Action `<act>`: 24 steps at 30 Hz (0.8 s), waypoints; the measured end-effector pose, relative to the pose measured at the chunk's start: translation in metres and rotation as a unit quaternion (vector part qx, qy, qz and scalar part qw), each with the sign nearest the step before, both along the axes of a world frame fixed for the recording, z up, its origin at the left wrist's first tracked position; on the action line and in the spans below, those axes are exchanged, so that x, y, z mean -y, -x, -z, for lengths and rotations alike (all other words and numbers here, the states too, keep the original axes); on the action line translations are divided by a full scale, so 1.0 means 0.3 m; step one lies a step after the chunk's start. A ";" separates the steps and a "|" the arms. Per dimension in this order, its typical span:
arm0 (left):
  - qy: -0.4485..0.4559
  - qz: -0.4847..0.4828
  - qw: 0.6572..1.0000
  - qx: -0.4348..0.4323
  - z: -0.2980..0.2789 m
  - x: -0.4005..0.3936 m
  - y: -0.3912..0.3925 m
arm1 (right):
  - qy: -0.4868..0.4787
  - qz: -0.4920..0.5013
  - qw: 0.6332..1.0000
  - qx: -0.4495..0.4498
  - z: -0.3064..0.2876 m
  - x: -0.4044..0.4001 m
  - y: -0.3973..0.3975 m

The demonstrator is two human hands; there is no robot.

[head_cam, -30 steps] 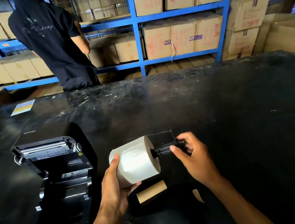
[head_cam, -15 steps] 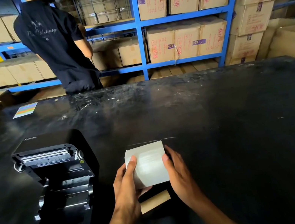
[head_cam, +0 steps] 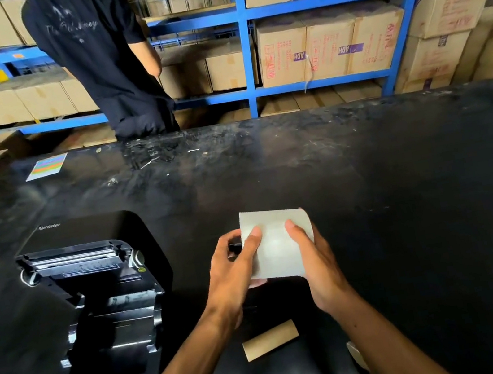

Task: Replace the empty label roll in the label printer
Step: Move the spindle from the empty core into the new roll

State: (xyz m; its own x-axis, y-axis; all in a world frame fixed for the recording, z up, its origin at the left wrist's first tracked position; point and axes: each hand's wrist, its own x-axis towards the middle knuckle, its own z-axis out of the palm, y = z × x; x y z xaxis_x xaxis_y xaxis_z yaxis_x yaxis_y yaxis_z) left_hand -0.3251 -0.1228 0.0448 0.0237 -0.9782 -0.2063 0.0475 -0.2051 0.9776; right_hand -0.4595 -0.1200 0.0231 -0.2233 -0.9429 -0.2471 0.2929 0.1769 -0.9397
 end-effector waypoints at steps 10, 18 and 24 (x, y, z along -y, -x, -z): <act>-0.045 0.207 0.841 0.498 0.324 0.083 -0.164 | -0.100 0.026 0.982 0.157 0.080 0.007 0.117; 0.022 0.194 0.780 0.595 0.437 0.083 -0.226 | -0.085 0.024 0.984 0.153 0.103 -0.034 0.146; 0.006 -0.060 0.977 0.203 0.316 0.075 -0.191 | -0.086 0.010 0.985 0.151 0.059 -0.077 0.111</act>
State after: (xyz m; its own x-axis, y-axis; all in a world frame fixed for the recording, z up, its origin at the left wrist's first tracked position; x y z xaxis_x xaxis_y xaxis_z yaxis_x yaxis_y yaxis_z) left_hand -0.2679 -0.1452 -0.0500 0.2152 -0.9658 -0.1448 -0.3218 -0.2102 0.9232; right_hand -0.4929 -0.0970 0.0054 -0.1325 -0.8778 -0.4604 0.5593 0.3173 -0.7658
